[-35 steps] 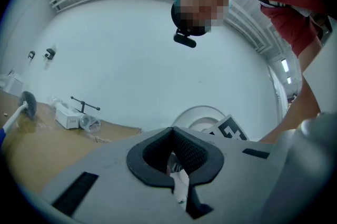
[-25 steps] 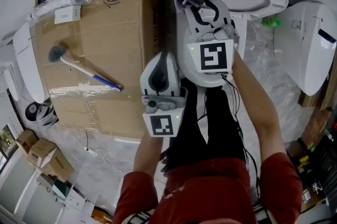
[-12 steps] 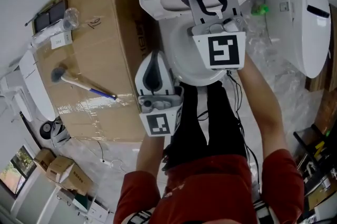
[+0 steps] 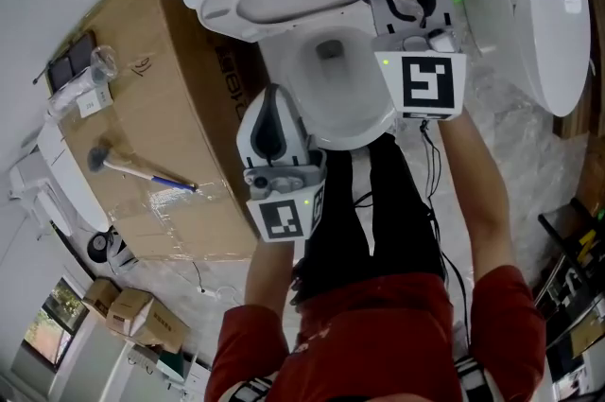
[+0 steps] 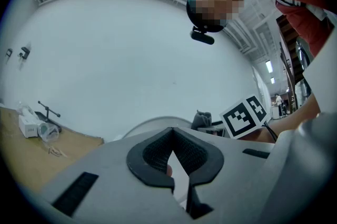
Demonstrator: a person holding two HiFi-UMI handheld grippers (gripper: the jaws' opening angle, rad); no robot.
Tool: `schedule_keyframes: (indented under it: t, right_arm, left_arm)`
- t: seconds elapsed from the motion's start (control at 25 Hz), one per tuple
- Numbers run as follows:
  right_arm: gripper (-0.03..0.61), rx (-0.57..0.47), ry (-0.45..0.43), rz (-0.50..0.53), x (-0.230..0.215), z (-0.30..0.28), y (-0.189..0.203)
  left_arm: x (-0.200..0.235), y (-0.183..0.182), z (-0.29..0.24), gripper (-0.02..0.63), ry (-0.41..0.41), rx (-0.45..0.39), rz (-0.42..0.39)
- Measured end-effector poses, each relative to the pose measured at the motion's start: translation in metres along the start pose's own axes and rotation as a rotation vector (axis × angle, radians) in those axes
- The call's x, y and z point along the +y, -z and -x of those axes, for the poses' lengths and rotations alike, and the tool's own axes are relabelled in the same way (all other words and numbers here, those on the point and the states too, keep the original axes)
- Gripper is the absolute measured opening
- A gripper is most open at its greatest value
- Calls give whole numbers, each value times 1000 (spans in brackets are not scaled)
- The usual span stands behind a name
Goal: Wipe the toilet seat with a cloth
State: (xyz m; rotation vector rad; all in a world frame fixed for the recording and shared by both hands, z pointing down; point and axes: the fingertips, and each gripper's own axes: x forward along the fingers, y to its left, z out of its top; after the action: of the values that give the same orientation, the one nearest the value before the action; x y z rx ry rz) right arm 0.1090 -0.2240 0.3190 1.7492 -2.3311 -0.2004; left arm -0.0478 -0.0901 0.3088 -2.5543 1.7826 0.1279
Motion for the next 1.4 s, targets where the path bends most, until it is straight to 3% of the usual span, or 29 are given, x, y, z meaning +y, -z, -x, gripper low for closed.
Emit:
schedule_keyframes:
  t: [0.16,0.4,0.6,1.04,1.4]
  right_arm:
    - [84,71,38,-25,-21,9,39]
    - [84,1,70,13,-23,16,63]
    - [84,154,61,-1,-21,19,130]
    - [84,340,-4,-57,17,14,244]
    - [83,322,-23,-20,31,18,263]
  left_arm:
    - [-9,15,-9,14,11,20,4]
    - [-14,42,-20,14,11,54,-14]
    - [-15,63,-23,14,4,80,-16]
    - [-3,120,-21,14,-34,121,4]
    - [1,159,-21,14,-49,178,13]
